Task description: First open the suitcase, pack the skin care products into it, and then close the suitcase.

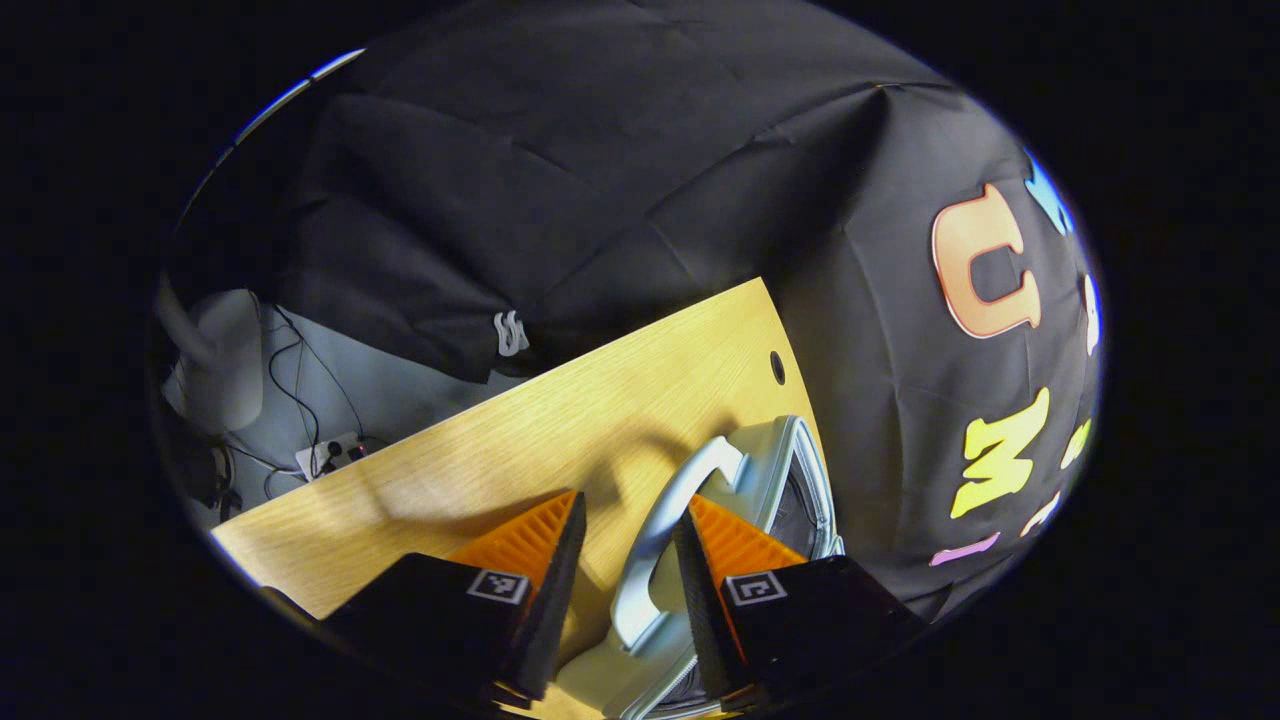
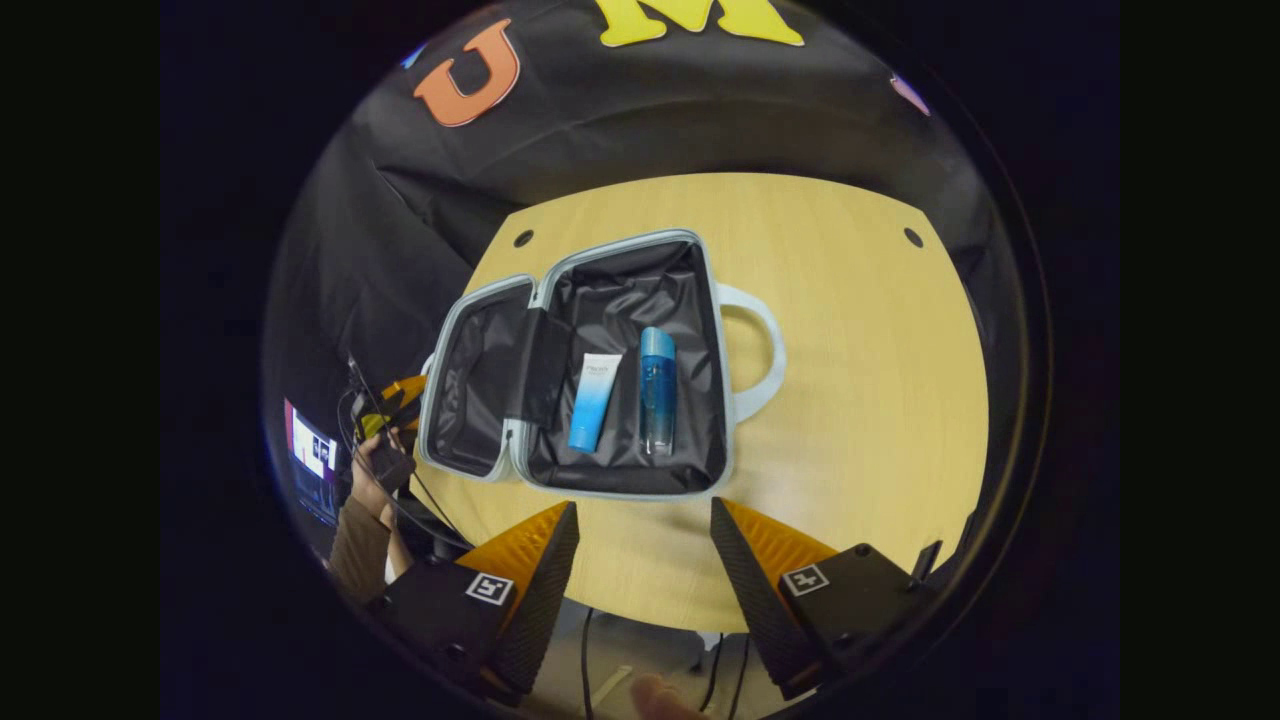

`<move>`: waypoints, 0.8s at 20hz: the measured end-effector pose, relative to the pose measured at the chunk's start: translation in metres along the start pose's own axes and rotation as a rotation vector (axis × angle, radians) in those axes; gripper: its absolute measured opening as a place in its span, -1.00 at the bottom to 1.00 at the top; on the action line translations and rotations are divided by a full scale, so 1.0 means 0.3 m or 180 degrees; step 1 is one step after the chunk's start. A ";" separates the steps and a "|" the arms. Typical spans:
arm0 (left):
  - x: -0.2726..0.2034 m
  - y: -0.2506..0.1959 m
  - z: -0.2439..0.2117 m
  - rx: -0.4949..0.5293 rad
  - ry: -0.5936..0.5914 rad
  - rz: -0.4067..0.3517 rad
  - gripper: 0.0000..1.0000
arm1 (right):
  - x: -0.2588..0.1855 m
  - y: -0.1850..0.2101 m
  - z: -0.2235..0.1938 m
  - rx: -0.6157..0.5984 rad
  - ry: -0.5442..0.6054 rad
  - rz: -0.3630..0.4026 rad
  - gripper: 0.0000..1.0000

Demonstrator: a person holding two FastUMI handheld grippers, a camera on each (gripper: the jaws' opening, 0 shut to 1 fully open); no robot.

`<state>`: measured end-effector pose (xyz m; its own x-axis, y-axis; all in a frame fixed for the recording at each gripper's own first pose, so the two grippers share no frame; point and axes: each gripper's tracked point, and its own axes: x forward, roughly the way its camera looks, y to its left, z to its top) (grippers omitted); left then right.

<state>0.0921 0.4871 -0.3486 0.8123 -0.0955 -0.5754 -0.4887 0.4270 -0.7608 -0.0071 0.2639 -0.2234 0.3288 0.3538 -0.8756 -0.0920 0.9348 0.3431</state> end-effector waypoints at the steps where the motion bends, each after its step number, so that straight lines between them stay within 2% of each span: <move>1: 0.007 -0.005 0.002 -0.0001 -0.0006 -0.0019 0.07 | -0.005 -0.004 -0.011 -0.0003 -0.0009 -0.0005 0.56; 2: 0.014 -0.008 0.000 0.0011 -0.0021 -0.0011 -0.27 | -0.008 -0.008 -0.020 0.0001 -0.0011 -0.0006 0.57; 4: 0.020 0.004 -0.003 0.0068 -0.0032 0.0062 -0.41 | -0.011 -0.018 -0.040 0.0030 -0.0003 -0.0009 0.57; 6: 0.007 -0.010 0.005 0.0259 -0.0053 0.0120 -0.51 | -0.017 -0.029 -0.059 0.0068 -0.0004 0.0006 0.57; 7: -0.004 -0.022 0.009 0.0355 -0.0066 0.0180 -0.71 | -0.021 -0.038 -0.063 0.0089 -0.0014 0.0011 0.57; 8: -0.016 -0.027 0.006 0.0458 -0.0054 0.0271 -0.60 | -0.028 -0.047 -0.064 0.0118 -0.0029 0.0030 0.48; 12: -0.096 -0.123 0.014 0.0839 -0.0137 0.0477 -0.79 | -0.060 -0.096 -0.062 0.0260 -0.0114 0.0111 0.48; 13: -0.121 -0.151 0.018 0.0934 -0.0182 0.0511 -0.80 | -0.070 -0.114 -0.062 0.0299 -0.0128 0.0140 0.57; 16: -0.197 -0.254 0.026 0.1067 -0.0272 0.0558 -0.86 | -0.108 -0.173 -0.064 0.0375 -0.0176 0.0233 0.57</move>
<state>0.0837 0.4672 -0.2542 0.7561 0.0742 -0.6502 -0.5029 0.7017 -0.5047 -0.0309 0.2045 -0.2193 0.3769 0.4154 -0.8279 -0.0075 0.8951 0.4458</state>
